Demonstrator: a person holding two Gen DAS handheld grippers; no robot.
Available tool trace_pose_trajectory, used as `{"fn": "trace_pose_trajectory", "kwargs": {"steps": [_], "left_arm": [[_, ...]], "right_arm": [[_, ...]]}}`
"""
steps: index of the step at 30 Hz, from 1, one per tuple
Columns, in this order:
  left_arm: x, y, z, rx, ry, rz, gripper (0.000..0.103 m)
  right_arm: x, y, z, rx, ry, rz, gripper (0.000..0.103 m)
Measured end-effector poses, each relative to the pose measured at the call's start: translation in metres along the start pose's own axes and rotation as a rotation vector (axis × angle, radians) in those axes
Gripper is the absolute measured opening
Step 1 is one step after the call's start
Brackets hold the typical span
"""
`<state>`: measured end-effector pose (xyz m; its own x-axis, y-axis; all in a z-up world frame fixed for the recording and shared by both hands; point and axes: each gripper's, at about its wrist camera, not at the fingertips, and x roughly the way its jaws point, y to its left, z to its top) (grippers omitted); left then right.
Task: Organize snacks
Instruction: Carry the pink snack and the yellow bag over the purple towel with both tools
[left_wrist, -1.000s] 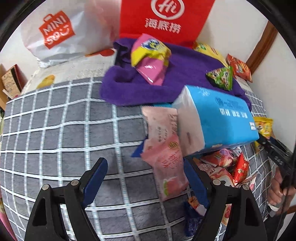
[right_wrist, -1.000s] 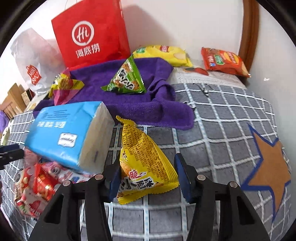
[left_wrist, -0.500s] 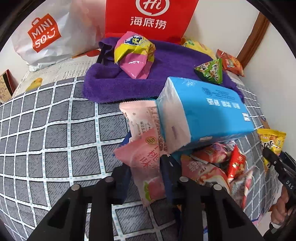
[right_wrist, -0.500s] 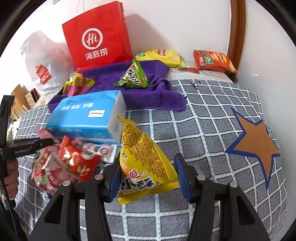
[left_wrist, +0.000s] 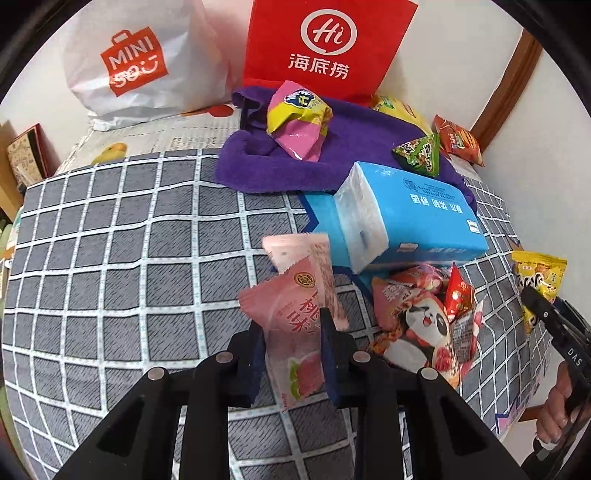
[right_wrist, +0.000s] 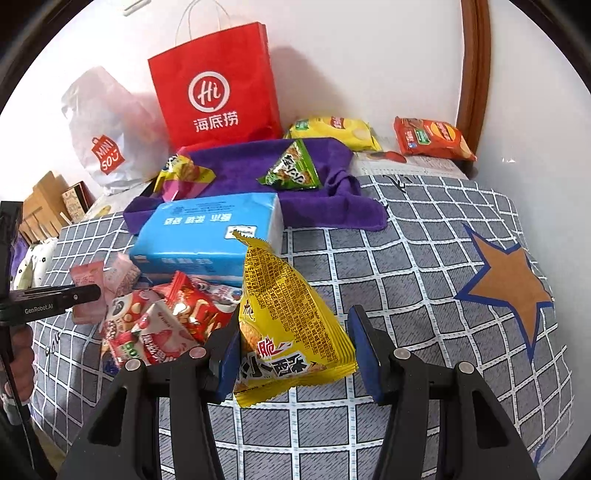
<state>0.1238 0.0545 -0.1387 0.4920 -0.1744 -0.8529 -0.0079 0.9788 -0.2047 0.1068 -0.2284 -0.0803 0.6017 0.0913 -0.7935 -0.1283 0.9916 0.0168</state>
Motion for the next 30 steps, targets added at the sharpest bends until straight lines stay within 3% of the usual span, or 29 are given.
{"fn": "trace_pose_trajectory", "kwargs": {"steps": [13,30], "left_arm": [[-0.018,-0.011,-0.003,0.018,-0.010,-0.018,0.025],[-0.047,-0.085,0.064,0.174,-0.116,-0.044,0.025]], "right_arm": [[-0.015,0.006,0.002,0.000,-0.016,-0.004,0.053],[-0.030,0.026,0.073,-0.041,-0.105,0.005,0.053]]}}
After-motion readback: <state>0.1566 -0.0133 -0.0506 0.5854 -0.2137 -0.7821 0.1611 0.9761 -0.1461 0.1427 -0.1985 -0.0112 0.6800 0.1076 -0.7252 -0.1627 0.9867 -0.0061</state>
